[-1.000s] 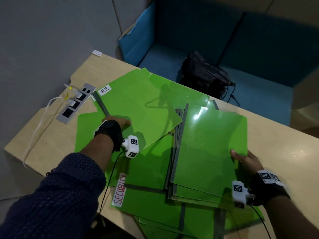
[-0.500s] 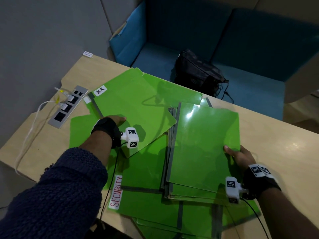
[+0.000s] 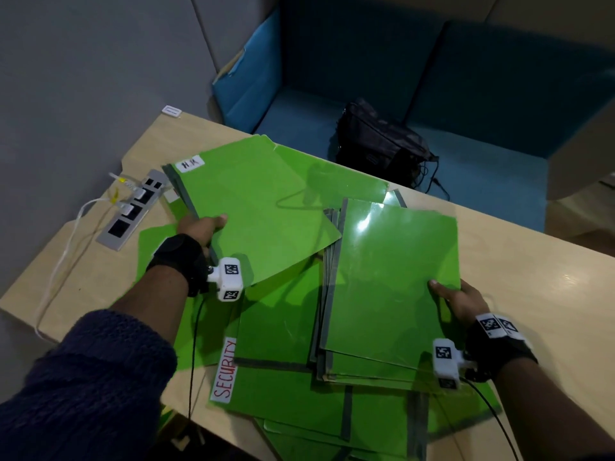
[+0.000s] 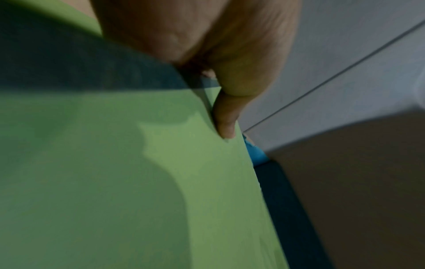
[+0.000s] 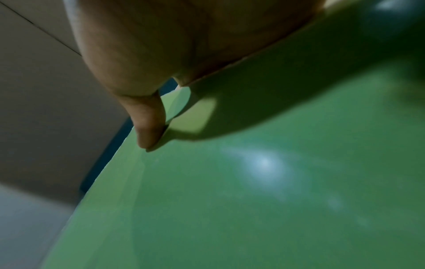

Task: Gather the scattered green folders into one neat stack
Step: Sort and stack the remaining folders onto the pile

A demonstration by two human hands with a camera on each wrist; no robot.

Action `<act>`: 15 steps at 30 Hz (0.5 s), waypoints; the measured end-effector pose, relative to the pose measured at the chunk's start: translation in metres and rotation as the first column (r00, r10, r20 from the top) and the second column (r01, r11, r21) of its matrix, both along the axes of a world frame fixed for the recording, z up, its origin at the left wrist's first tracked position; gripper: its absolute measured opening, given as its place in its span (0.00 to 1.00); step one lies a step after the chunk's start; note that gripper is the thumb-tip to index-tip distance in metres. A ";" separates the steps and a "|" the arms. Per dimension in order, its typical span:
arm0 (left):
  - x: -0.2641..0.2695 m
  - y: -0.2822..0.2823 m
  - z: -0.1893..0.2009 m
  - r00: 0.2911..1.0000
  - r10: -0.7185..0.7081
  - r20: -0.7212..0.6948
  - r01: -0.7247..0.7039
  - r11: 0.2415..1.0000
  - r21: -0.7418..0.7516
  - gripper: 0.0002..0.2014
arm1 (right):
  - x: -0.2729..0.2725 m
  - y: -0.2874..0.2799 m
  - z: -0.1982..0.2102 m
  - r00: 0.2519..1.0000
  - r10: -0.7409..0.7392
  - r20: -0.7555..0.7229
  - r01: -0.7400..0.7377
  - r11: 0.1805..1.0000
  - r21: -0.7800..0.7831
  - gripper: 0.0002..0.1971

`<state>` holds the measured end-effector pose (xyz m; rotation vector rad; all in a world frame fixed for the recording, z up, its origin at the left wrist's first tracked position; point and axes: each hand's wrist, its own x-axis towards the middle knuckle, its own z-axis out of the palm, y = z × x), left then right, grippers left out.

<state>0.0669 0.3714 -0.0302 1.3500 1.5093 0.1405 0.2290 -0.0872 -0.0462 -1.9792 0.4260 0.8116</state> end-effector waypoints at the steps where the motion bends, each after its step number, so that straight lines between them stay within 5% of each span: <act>1: 0.000 0.005 0.010 0.995 0.018 0.094 -0.020 1.000 0.024 0.38 | 0.000 -0.001 0.000 1.000 0.013 0.007 -0.013 1.000 -0.013 0.15; 6: 0.012 0.013 0.078 0.908 -0.054 0.416 -0.051 0.970 0.238 0.22 | -0.004 0.000 0.008 1.000 0.026 0.015 -0.026 1.000 -0.013 0.16; 9: 0.027 -0.010 0.103 0.810 -0.214 0.545 0.097 0.967 0.236 0.19 | -0.006 0.000 0.013 1.000 0.010 0.022 -0.011 0.999 0.035 0.17; 15: 0.042 -0.131 0.061 0.764 -0.398 0.508 0.429 0.901 0.061 0.17 | -0.007 -0.001 0.023 1.000 -0.022 -0.002 0.022 0.994 0.104 0.12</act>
